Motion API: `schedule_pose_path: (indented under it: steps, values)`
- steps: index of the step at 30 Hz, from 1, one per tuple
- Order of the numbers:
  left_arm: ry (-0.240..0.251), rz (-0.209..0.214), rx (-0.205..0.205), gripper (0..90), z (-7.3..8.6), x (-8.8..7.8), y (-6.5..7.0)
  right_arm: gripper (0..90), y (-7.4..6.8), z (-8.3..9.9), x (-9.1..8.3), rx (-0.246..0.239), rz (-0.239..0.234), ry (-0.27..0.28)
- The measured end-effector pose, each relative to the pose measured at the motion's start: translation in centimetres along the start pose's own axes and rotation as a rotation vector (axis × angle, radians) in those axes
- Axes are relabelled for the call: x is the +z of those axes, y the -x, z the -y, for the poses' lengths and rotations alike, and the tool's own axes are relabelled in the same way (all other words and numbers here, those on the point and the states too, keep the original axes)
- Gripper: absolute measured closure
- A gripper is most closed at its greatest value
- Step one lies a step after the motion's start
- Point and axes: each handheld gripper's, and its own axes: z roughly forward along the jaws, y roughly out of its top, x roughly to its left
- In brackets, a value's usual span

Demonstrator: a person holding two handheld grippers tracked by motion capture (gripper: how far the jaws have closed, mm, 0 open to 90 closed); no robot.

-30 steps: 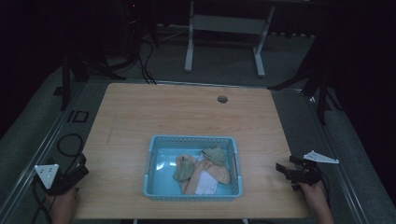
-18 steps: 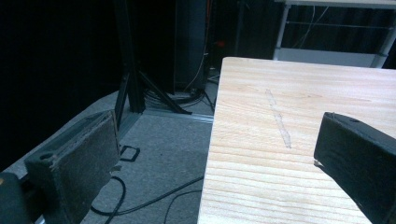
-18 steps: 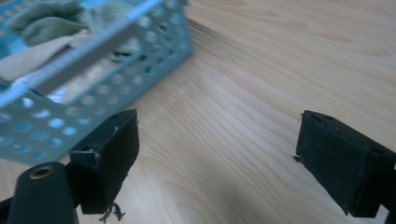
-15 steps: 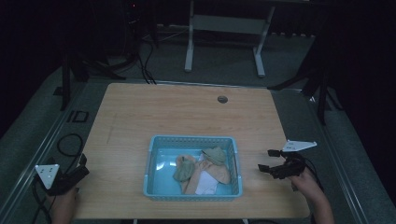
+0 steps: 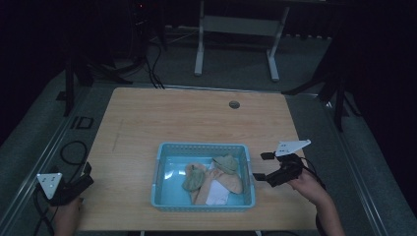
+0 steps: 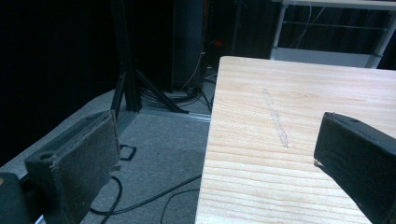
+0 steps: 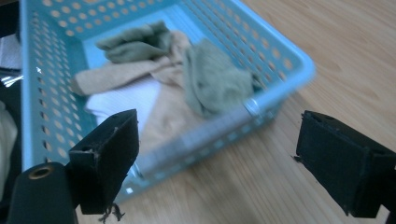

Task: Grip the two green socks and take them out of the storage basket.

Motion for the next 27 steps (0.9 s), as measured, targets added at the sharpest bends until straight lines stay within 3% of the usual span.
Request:
schedule_pose_path:
  steps: [10, 21, 27]
  values:
    - [-0.005, 0.006, 0.001, 0.4, 0.0, 0.0, 0.0, 13.3, -1.7, -3.4, 3.1, -0.094, -0.071, -0.073]
    - [-0.007, 0.013, 0.002, 0.4, 0.0, 0.0, 0.0, 13.2, -3.0, -5.9, 6.6, -0.137, -0.119, -0.156]
    - [-0.006, 0.015, 0.005, 0.4, 0.0, 0.0, 0.0, 14.2, -3.8, -6.9, 8.7, -0.155, -0.121, -0.197]
